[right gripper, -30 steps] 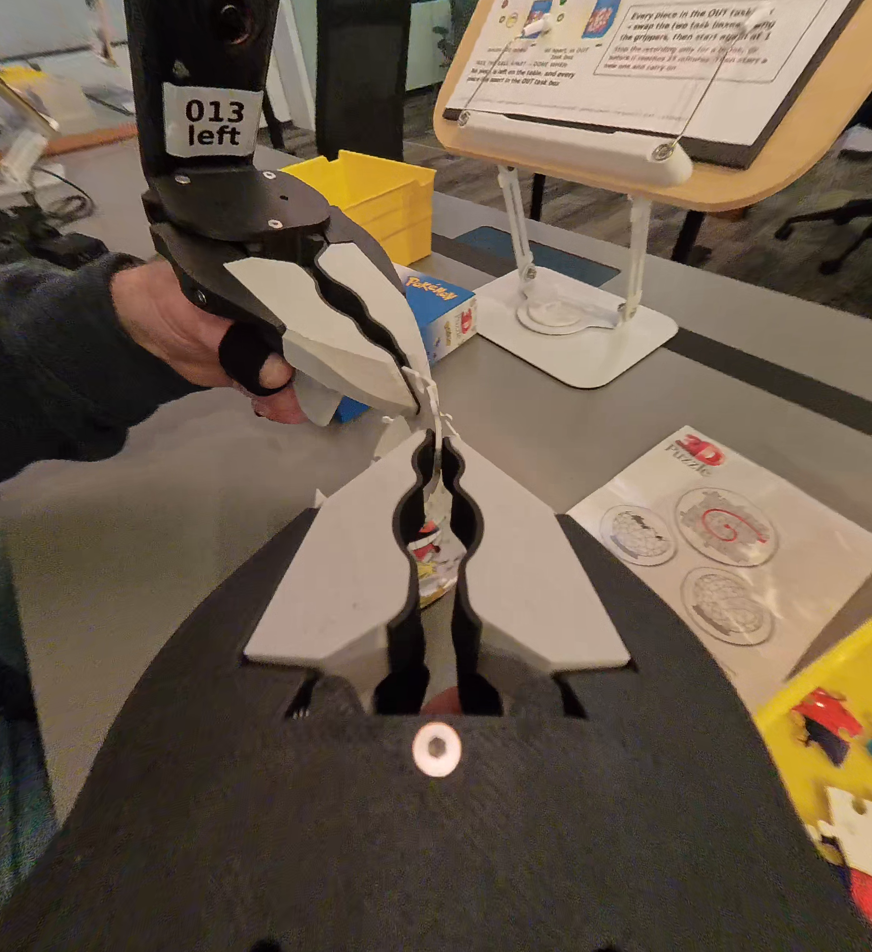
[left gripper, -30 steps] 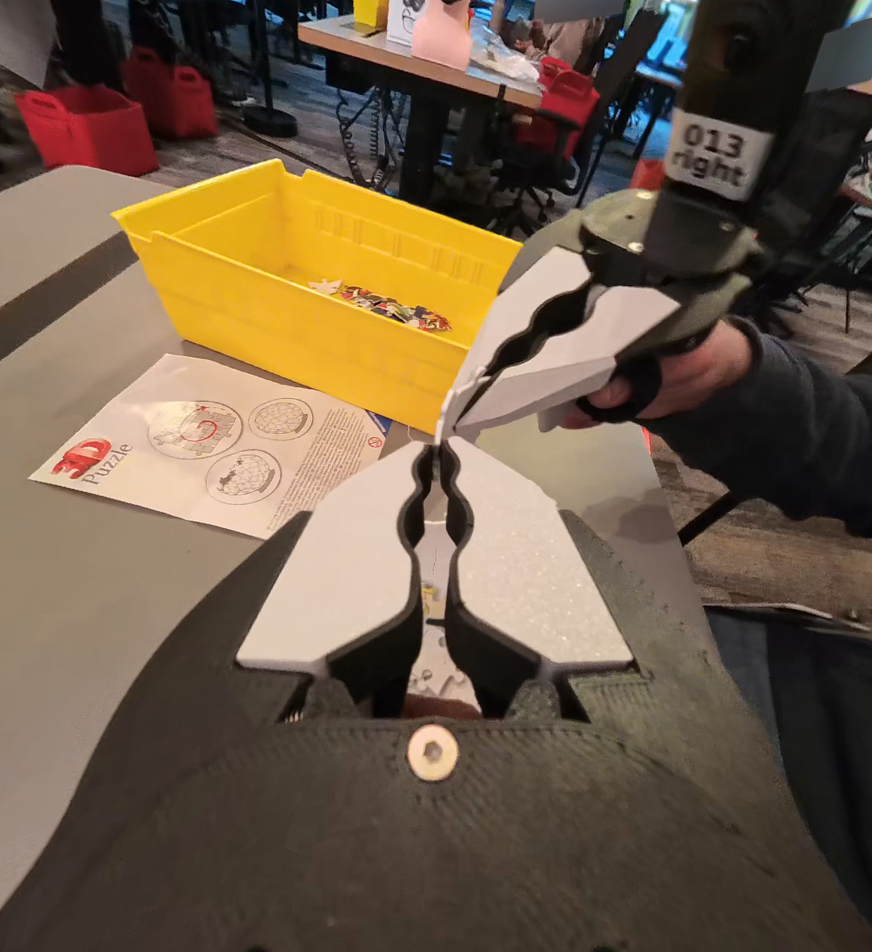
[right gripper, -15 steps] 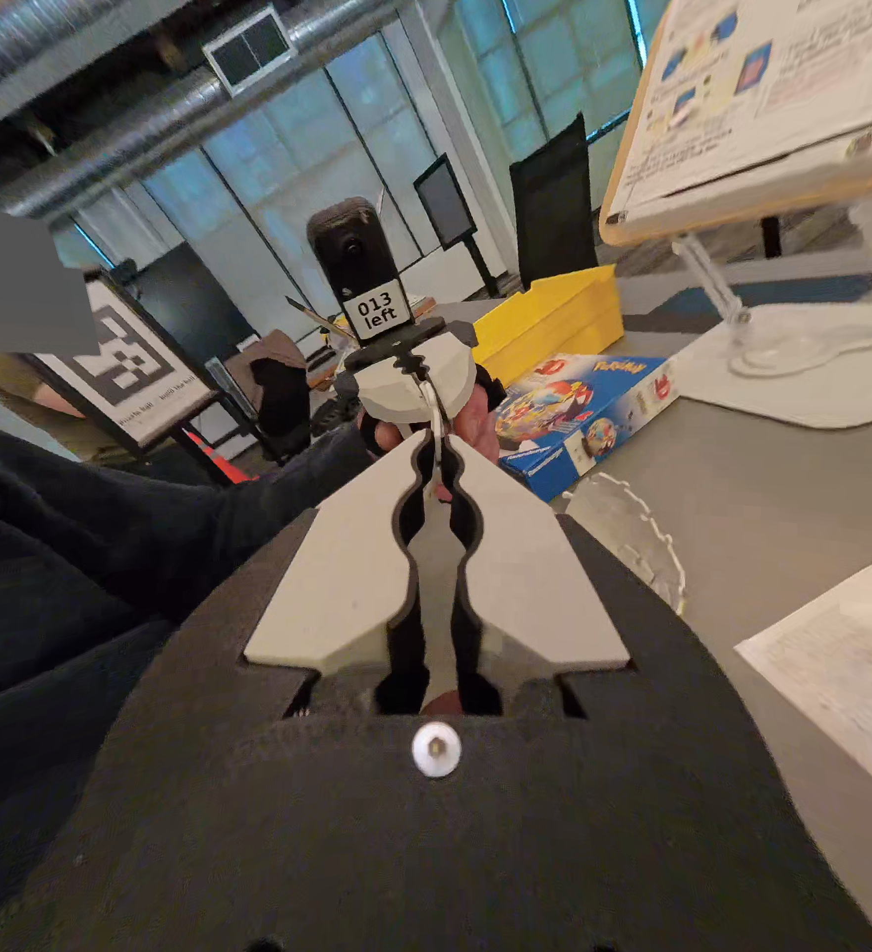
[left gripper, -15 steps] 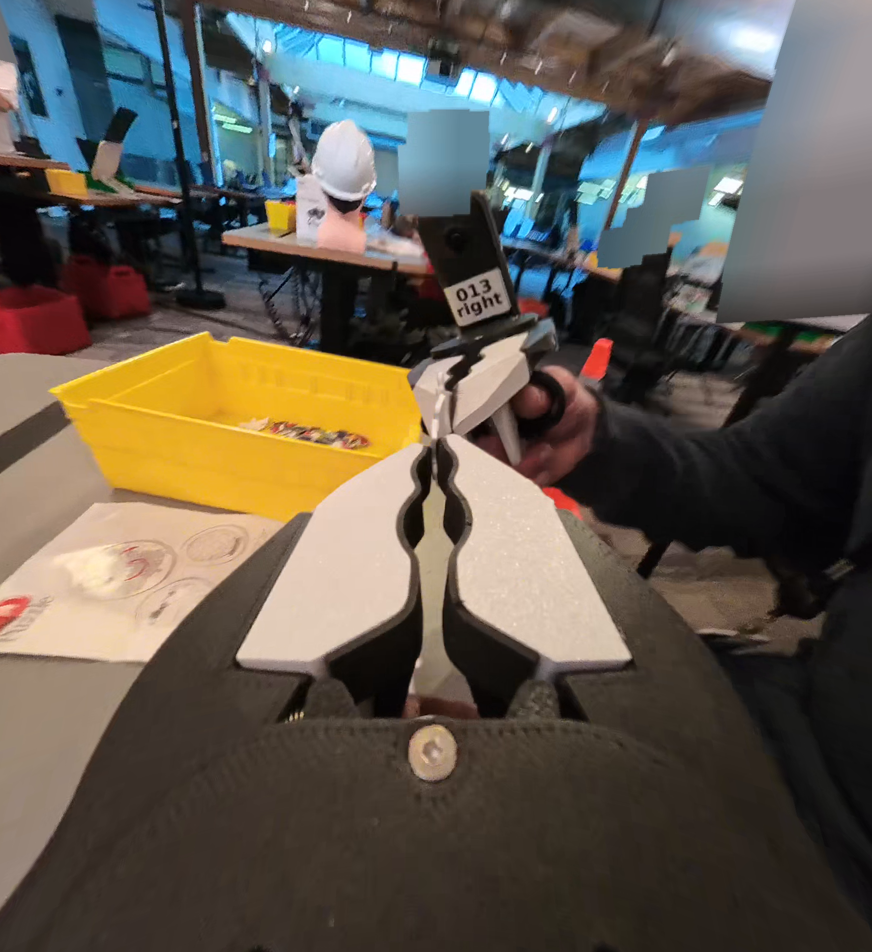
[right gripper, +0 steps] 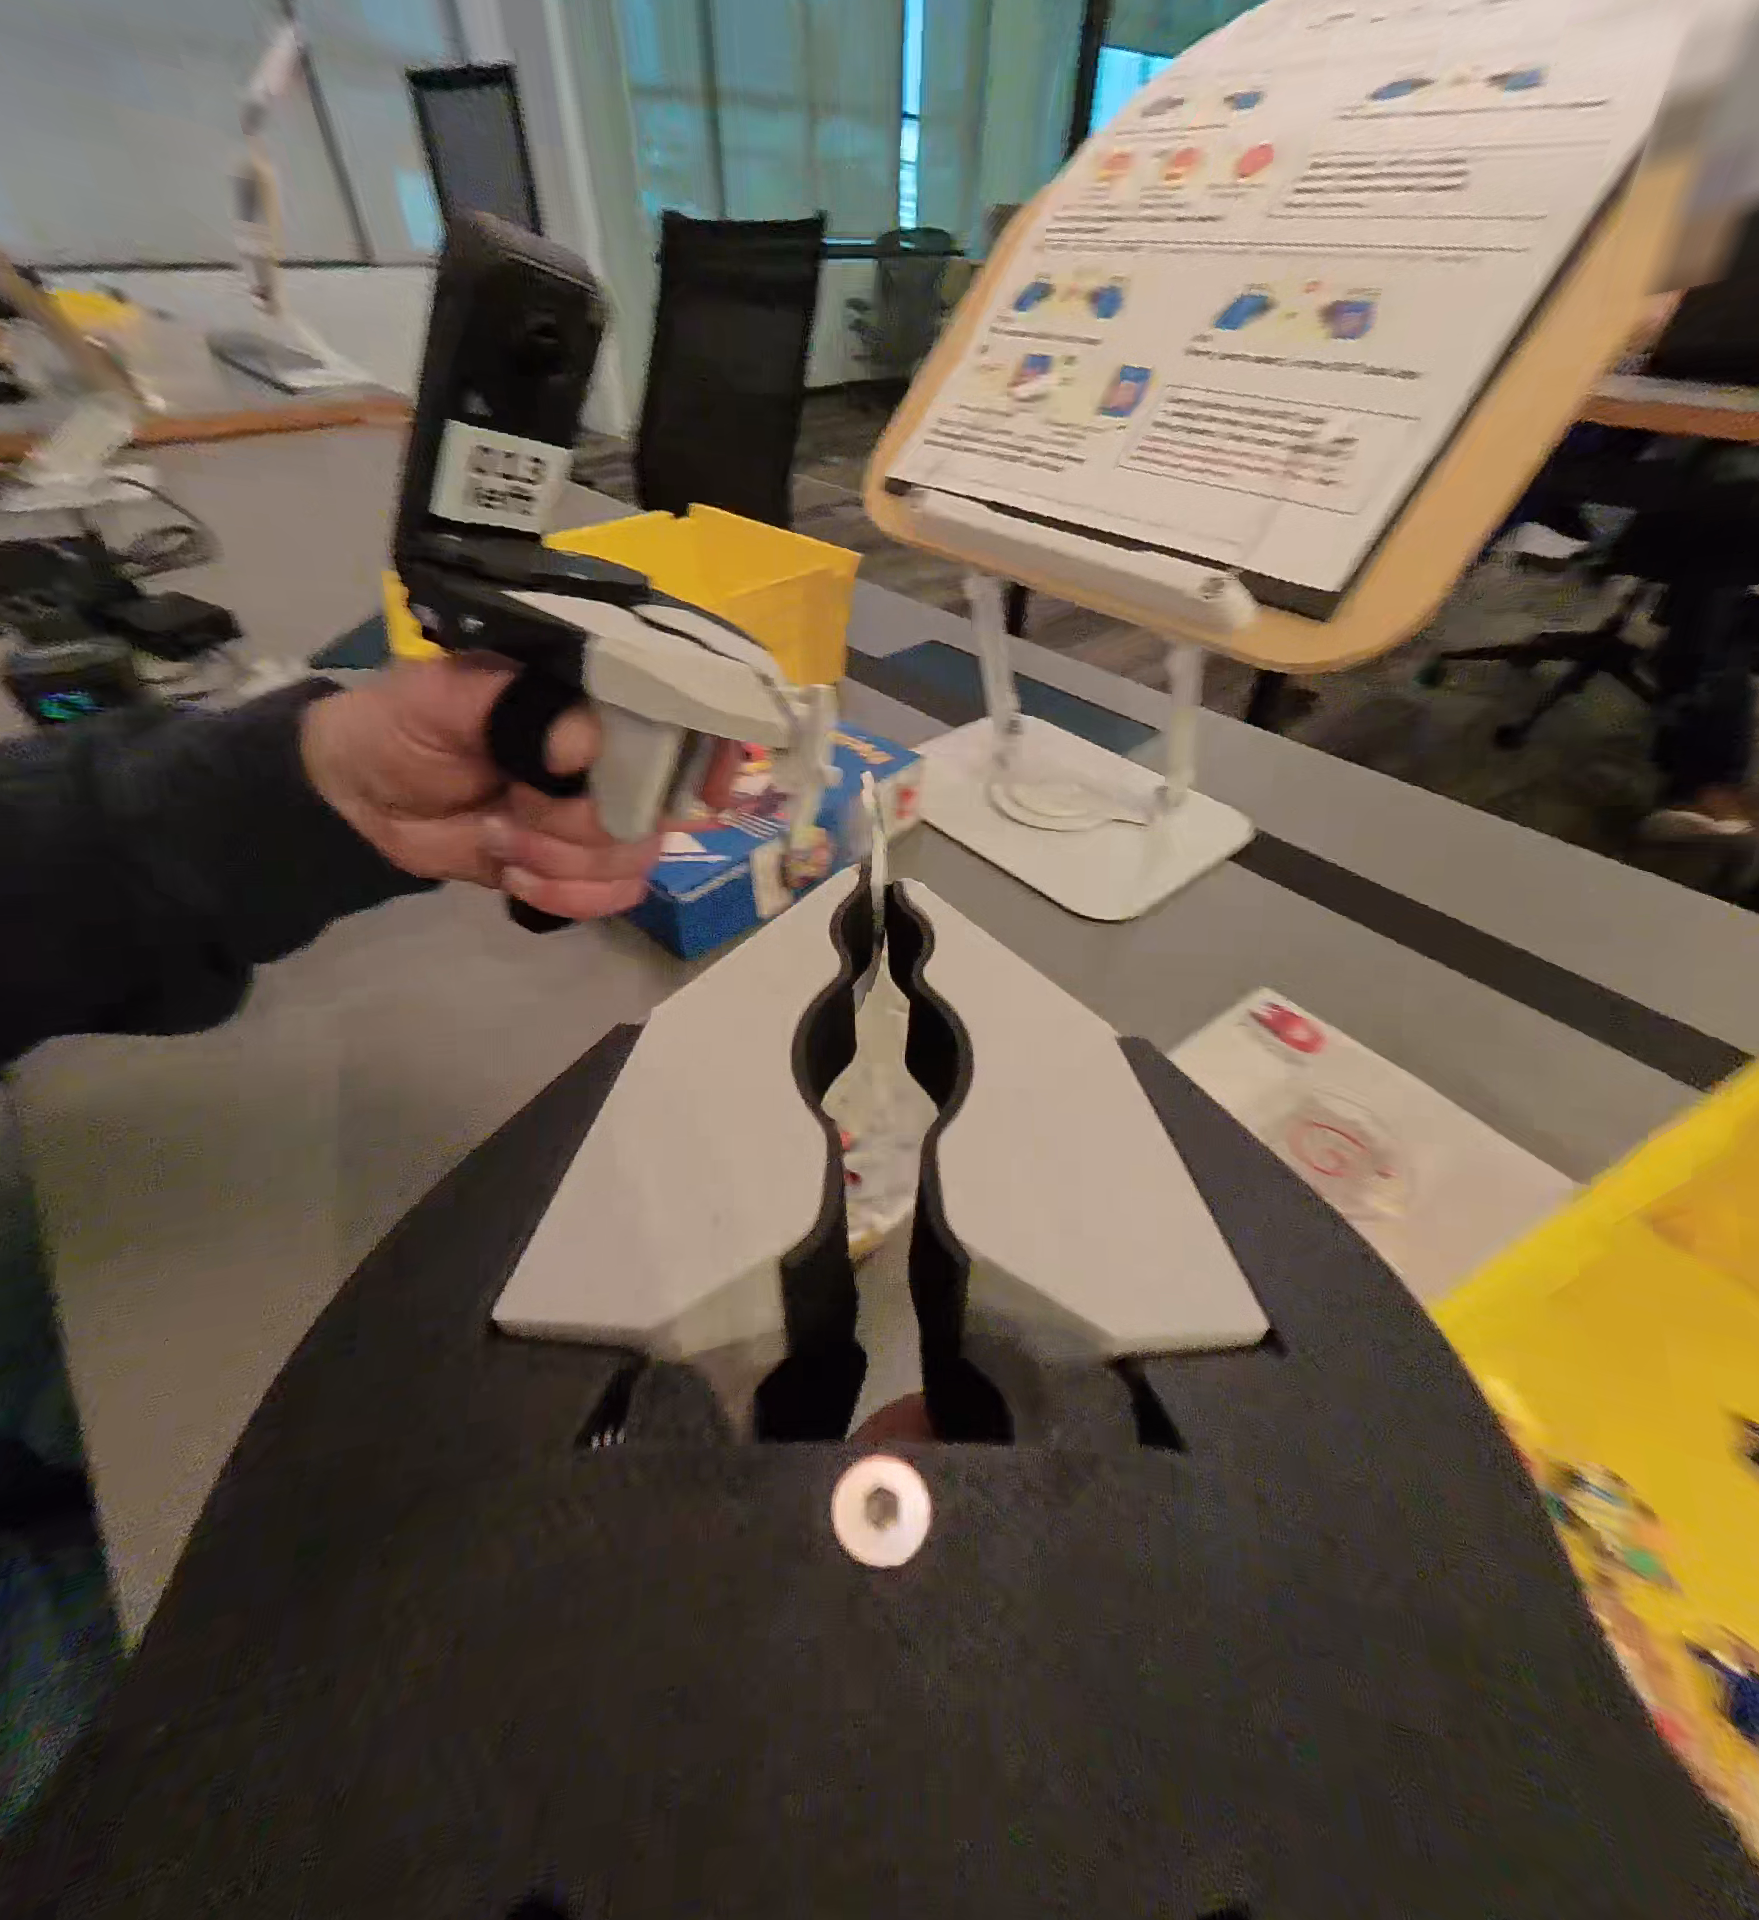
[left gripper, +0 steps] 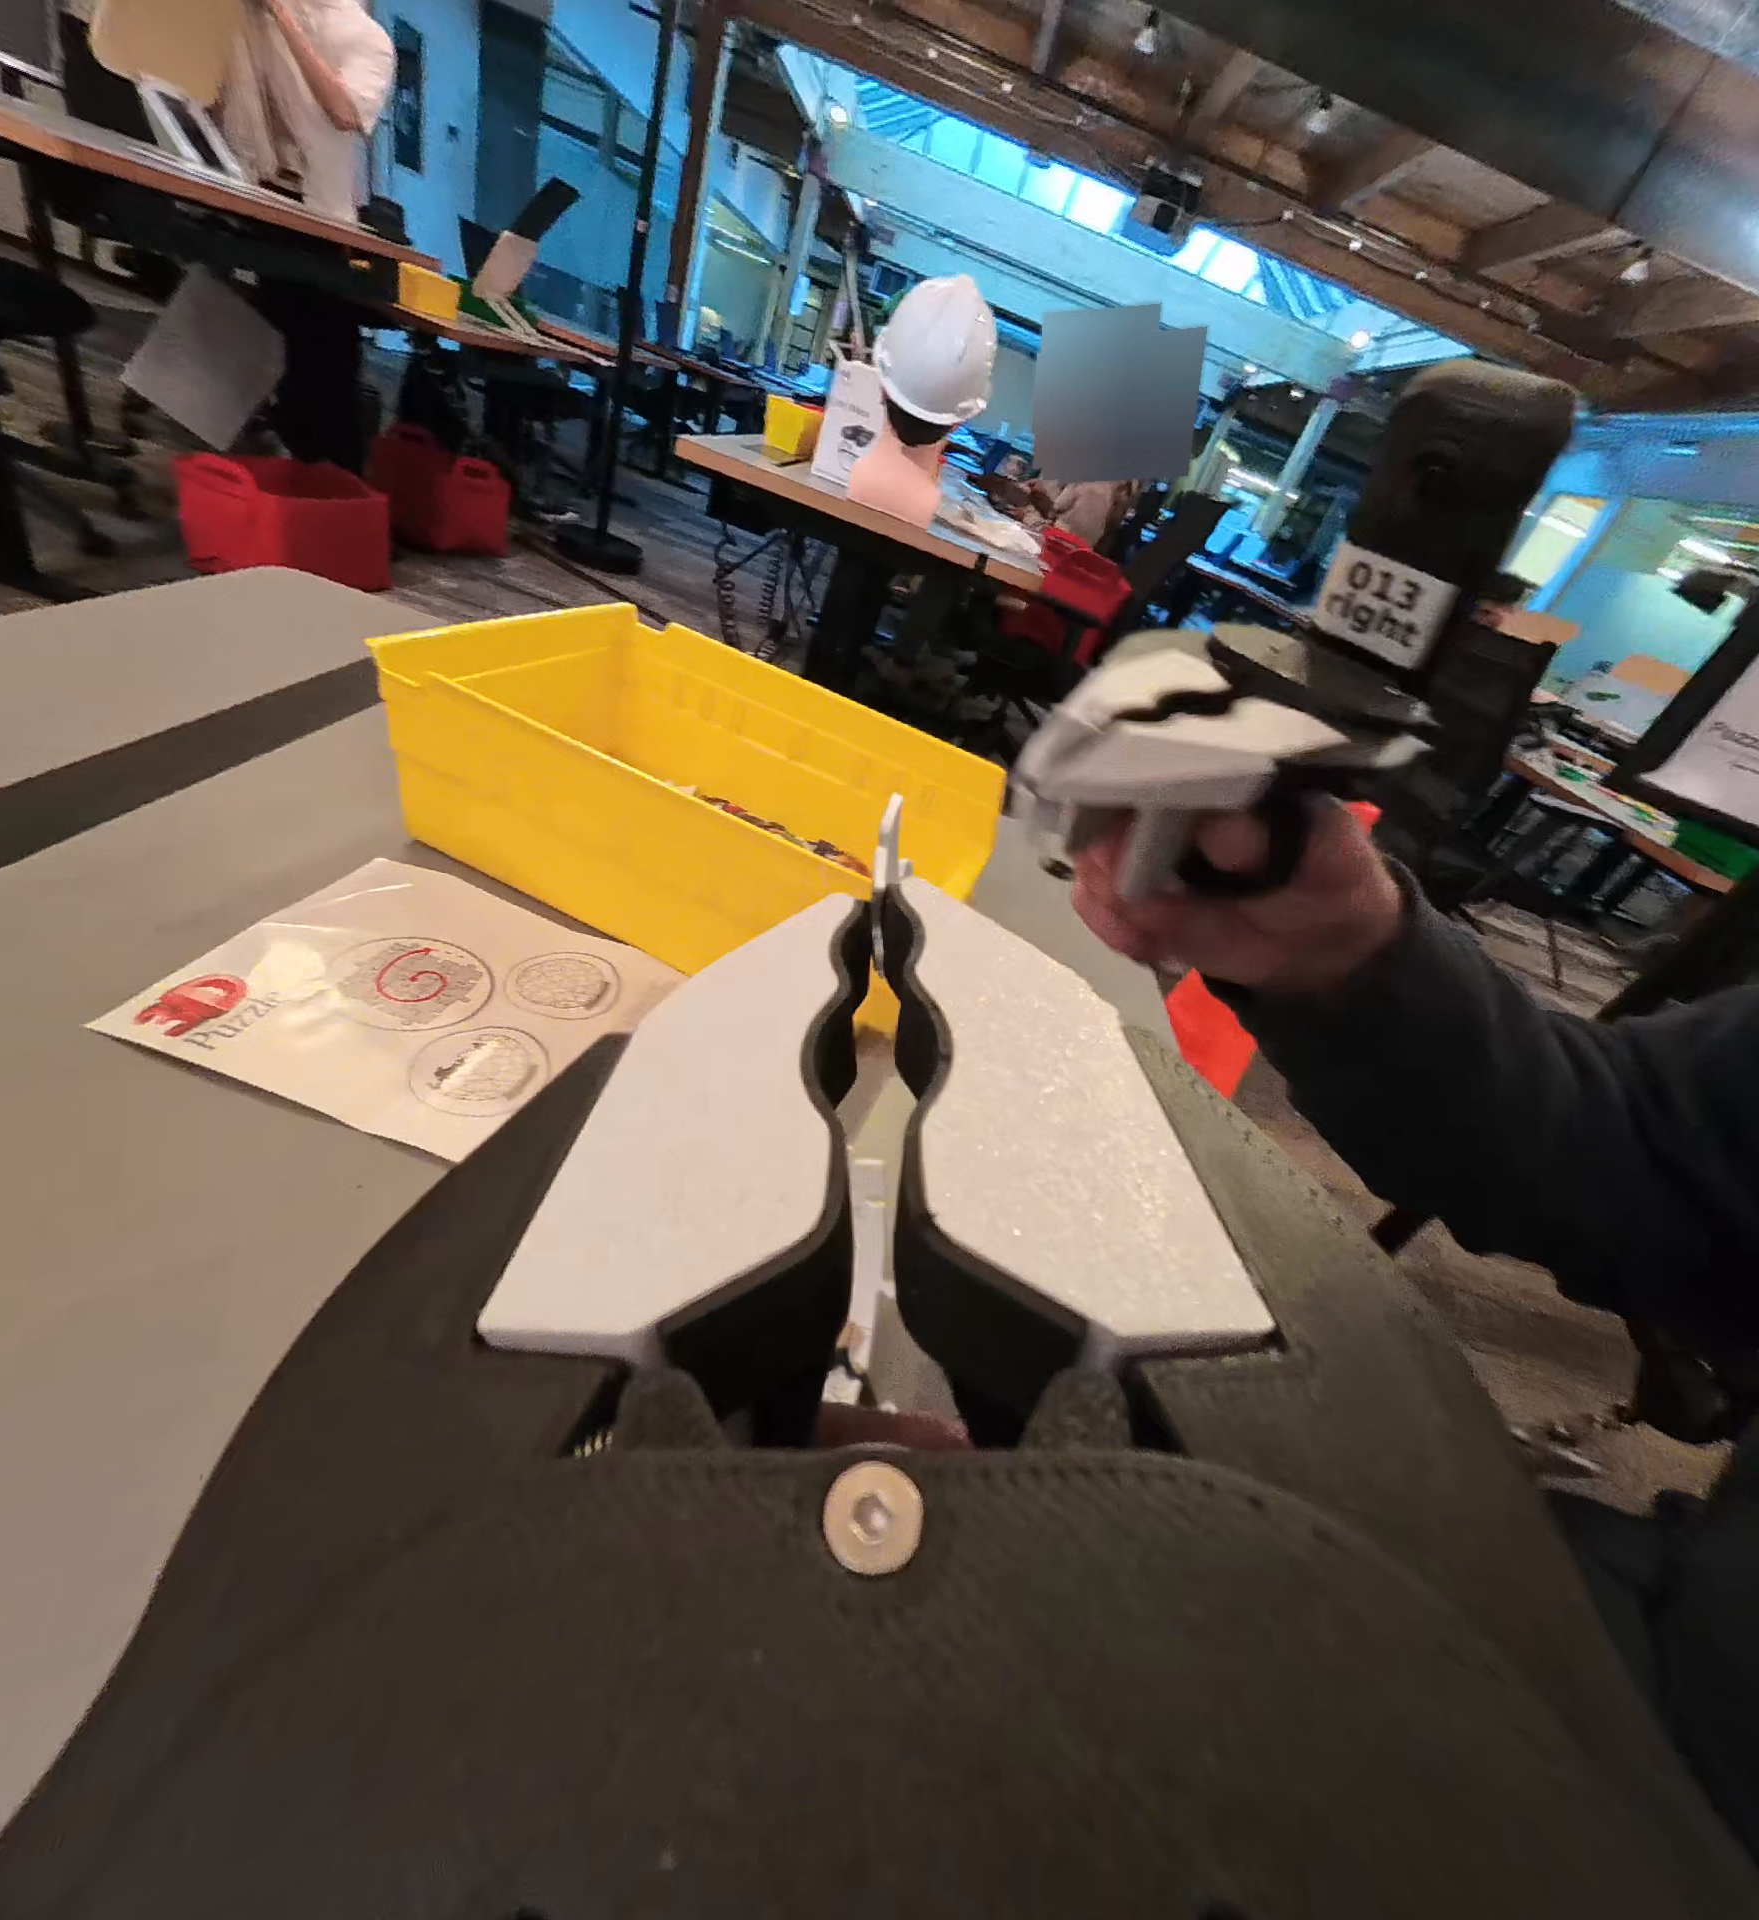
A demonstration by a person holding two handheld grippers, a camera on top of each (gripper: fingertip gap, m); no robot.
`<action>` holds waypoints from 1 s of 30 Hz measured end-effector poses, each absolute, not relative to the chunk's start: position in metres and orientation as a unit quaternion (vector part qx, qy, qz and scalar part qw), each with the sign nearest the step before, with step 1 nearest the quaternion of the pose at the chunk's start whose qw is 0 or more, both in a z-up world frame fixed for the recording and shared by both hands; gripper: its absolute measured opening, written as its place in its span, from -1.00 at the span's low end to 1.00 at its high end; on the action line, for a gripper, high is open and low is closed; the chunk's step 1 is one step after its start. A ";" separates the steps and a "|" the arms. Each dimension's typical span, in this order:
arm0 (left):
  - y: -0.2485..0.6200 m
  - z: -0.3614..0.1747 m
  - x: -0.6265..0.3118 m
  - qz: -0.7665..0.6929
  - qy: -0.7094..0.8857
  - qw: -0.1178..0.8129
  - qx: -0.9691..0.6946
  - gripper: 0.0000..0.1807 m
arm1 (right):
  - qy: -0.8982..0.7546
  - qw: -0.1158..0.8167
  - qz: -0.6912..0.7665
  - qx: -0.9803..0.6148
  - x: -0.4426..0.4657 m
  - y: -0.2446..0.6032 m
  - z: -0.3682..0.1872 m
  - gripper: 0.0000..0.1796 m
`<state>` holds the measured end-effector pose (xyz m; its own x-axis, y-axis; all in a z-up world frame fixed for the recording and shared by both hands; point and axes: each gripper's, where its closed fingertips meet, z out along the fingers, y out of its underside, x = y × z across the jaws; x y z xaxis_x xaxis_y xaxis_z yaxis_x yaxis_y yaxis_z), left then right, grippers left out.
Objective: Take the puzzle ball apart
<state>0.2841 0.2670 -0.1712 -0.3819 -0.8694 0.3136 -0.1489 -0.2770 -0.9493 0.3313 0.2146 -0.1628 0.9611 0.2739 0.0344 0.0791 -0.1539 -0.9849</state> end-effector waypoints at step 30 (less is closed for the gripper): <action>0.231 -0.170 0.278 -0.646 0.554 0.289 -0.439 -0.98 | -0.158 0.573 0.265 -0.759 0.285 0.216 -0.177 -0.80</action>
<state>0.2779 0.2306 -0.1697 -0.4476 -0.8592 0.2477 -0.1130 -0.2204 -0.9688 0.2851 0.2162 -0.1770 0.8103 0.5427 -0.2209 -0.0638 -0.2931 -0.9540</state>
